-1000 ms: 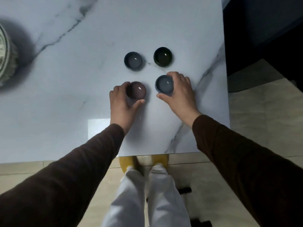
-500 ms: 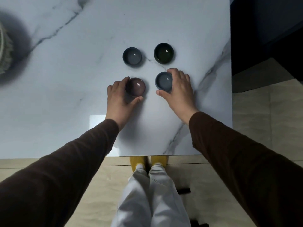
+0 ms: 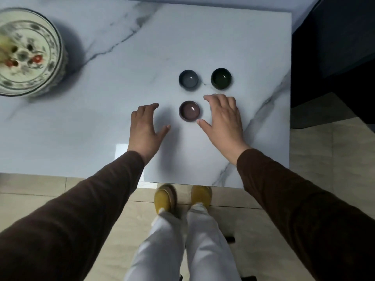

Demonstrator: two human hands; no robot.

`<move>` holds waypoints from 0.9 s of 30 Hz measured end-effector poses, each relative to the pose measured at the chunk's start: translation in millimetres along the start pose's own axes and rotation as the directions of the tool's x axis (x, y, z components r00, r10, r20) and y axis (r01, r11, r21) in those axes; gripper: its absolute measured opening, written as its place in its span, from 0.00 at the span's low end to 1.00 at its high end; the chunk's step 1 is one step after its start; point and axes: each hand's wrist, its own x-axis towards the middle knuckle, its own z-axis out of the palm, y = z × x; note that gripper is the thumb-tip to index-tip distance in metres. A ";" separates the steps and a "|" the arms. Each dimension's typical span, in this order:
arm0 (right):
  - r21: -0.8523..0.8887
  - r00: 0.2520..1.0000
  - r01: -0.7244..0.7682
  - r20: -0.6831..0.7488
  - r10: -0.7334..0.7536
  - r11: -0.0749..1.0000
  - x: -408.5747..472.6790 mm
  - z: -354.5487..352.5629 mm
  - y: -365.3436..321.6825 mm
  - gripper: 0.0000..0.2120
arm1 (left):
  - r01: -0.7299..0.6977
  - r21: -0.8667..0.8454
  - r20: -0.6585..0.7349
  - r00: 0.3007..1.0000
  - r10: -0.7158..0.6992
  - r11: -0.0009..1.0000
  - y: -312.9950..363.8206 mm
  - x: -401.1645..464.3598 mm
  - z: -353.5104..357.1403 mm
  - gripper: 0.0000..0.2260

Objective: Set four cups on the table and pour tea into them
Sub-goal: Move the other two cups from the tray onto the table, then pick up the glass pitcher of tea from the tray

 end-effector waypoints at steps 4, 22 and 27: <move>-0.028 0.995 0.072 0.069 -0.070 0.997 -5.1 -3.9 -58.3 0.25 | 0.013 0.067 -0.023 1.000 -0.011 0.998 -24.0 -17.2 -46.0 0.25; 0.042 0.988 0.109 0.104 -0.112 0.993 12.2 65.2 -330.3 0.24 | -0.002 0.207 -0.047 0.999 0.012 0.978 -195.6 -28.5 -249.0 0.24; 0.094 0.987 0.091 0.126 -0.103 0.991 52.3 81.8 -362.0 0.24 | 0.025 0.184 -0.049 0.999 -0.016 0.983 -220.6 1.8 -273.3 0.23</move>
